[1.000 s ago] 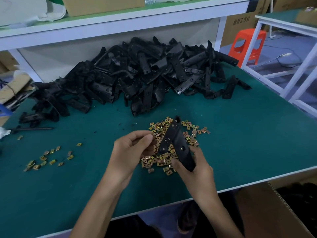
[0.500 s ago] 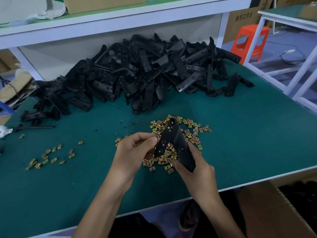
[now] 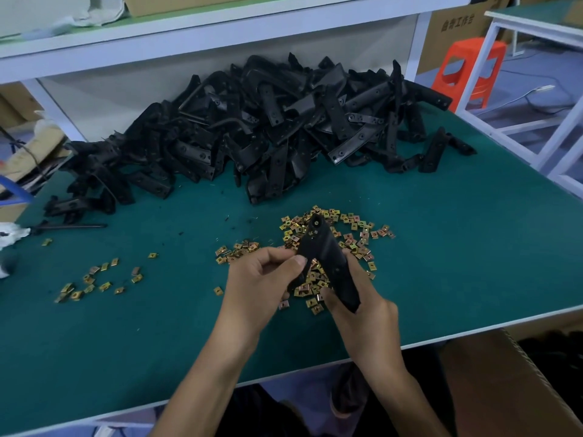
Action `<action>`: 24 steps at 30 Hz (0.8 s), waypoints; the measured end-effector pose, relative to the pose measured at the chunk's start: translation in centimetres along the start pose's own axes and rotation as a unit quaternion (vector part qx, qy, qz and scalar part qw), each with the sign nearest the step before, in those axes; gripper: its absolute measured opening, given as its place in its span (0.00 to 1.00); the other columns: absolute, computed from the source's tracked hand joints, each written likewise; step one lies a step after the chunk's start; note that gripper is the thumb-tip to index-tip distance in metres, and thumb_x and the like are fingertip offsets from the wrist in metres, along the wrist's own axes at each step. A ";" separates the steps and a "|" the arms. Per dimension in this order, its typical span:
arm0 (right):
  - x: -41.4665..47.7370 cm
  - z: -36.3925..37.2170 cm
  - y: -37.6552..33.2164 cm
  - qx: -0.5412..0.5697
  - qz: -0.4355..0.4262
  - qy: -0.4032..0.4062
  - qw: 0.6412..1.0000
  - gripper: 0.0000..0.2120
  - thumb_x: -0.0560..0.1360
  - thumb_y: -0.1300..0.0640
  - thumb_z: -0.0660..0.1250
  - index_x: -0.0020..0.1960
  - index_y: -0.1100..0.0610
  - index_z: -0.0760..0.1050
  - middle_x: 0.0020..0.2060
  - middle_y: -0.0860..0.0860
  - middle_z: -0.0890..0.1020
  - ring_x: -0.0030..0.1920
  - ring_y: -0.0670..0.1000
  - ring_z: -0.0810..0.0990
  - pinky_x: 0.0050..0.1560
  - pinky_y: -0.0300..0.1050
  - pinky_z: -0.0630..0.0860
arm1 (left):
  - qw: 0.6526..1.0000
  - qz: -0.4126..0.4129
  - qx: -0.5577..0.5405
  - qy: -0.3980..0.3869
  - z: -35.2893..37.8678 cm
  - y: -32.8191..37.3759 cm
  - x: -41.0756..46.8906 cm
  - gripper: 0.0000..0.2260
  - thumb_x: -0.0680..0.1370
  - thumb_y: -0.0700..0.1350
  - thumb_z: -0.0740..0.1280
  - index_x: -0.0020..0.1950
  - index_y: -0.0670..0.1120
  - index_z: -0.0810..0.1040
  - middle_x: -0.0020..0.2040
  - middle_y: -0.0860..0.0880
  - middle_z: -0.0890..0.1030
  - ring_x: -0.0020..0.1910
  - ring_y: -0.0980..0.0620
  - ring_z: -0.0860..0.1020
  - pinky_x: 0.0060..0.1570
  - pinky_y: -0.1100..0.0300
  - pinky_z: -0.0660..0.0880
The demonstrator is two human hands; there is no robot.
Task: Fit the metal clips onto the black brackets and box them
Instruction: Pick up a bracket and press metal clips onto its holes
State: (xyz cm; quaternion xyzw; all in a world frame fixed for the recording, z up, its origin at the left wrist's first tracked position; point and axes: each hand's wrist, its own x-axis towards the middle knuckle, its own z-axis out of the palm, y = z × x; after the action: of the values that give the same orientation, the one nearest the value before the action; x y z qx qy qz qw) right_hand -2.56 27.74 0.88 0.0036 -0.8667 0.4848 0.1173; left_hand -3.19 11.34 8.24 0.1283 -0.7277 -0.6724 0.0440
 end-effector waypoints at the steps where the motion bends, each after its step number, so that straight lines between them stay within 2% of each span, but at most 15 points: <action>1: 0.0 0.0 0.0 -0.002 0.001 0.000 1.000 0.33 0.74 0.48 0.76 0.76 0.41 0.67 0.47 0.46 0.87 0.47 0.50 0.85 0.46 0.46 0.81 | 1.000 0.006 0.009 0.001 0.2 -0.1 -0.2 0.02 0.76 0.44 0.74 0.46 0.47 0.86 0.40 0.48 0.86 0.36 0.53 0.79 0.34 0.58 0.78; 5: 0.1 -0.1 0.4 0.018 0.013 -0.005 1.000 0.32 0.74 0.48 0.76 0.75 0.39 0.69 0.46 0.44 0.86 0.47 0.49 0.84 0.46 0.44 0.80 | 0.999 0.025 0.023 -0.019 0.1 -0.3 0.0 0.03 0.78 0.49 0.73 0.46 0.53 0.87 0.39 0.50 0.85 0.37 0.56 0.79 0.35 0.58 0.77; 7: 0.1 -0.3 0.5 0.044 0.018 -0.007 0.999 0.32 0.73 0.49 0.76 0.74 0.39 0.69 0.48 0.41 0.86 0.49 0.45 0.84 0.47 0.38 0.78 | 0.998 0.032 0.046 -0.041 -0.3 -0.6 0.7 0.09 0.78 0.55 0.70 0.45 0.53 0.87 0.38 0.48 0.84 0.37 0.56 0.77 0.38 0.59 0.74; 10: 0.2 -0.5 0.7 0.085 0.027 0.004 0.996 0.31 0.74 0.49 0.76 0.74 0.40 0.70 0.53 0.34 0.84 0.53 0.35 0.81 0.50 0.28 0.75 | 0.981 0.069 0.181 0.015 -1.2 -1.6 3.1 0.09 0.80 0.52 0.67 0.44 0.54 0.86 0.39 0.58 0.85 0.37 0.62 0.79 0.38 0.65 0.73; 13: 0.3 -0.6 0.8 0.118 0.038 0.002 0.992 0.30 0.74 0.49 0.75 0.74 0.42 0.70 0.53 0.26 0.80 0.55 0.30 0.79 0.52 0.24 0.72 | 0.934 0.106 0.336 0.062 -2.2 -2.3 6.0 0.06 0.81 0.48 0.67 0.51 0.52 0.84 0.43 0.61 0.83 0.43 0.59 0.81 0.44 0.61 0.75; 14: 0.3 -0.6 0.8 0.118 0.037 0.000 0.992 0.31 0.74 0.48 0.75 0.75 0.42 0.70 0.54 0.26 0.80 0.56 0.31 0.79 0.53 0.26 0.73 | 0.920 0.120 0.370 0.054 -2.1 -2.5 6.8 0.07 0.82 0.47 0.66 0.52 0.51 0.84 0.44 0.59 0.83 0.43 0.57 0.81 0.43 0.62 0.74; 16: 0.3 -0.5 0.7 0.108 0.031 0.000 0.994 0.30 0.74 0.48 0.75 0.75 0.42 0.70 0.55 0.33 0.83 0.57 0.36 0.81 0.57 0.37 0.78 | 0.894 0.148 0.421 0.026 -1.4 -2.5 8.3 0.08 0.82 0.46 0.66 0.51 0.49 0.85 0.45 0.56 0.84 0.41 0.56 0.80 0.40 0.64 0.73; 18: 0.3 -0.6 0.7 0.101 0.030 0.000 0.994 0.30 0.74 0.47 0.74 0.74 0.41 0.70 0.56 0.37 0.84 0.57 0.40 0.82 0.57 0.46 0.80 | 0.880 0.151 0.450 0.010 -0.5 -2.5 9.3 0.08 0.82 0.46 0.66 0.49 0.47 0.85 0.45 0.53 0.85 0.42 0.52 0.82 0.43 0.59 0.78; 21: 0.1 -0.7 0.7 0.102 0.033 -0.008 0.994 0.29 0.74 0.46 0.74 0.73 0.36 0.68 0.54 0.33 0.83 0.56 0.40 0.82 0.56 0.47 0.81 | 0.872 0.102 0.479 -0.005 0.5 -2.2 10.3 0.10 0.82 0.51 0.65 0.49 0.47 0.83 0.45 0.50 0.84 0.45 0.48 0.82 0.51 0.49 0.79; 24: 0.1 -0.7 0.9 0.110 0.036 -0.012 0.993 0.30 0.75 0.47 0.74 0.74 0.39 0.69 0.57 0.36 0.83 0.59 0.39 0.81 0.58 0.48 0.80 | 0.871 0.056 0.488 -0.028 0.7 -1.9 11.2 0.13 0.82 0.53 0.64 0.48 0.45 0.82 0.48 0.50 0.83 0.48 0.47 0.81 0.55 0.47 0.78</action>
State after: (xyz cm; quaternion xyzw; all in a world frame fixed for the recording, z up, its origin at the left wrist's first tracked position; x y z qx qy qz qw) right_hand -2.63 28.80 0.53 -0.0094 -0.8089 0.5812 0.0885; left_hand -13.91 9.15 5.07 0.0738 -0.9700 -0.2315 -0.0070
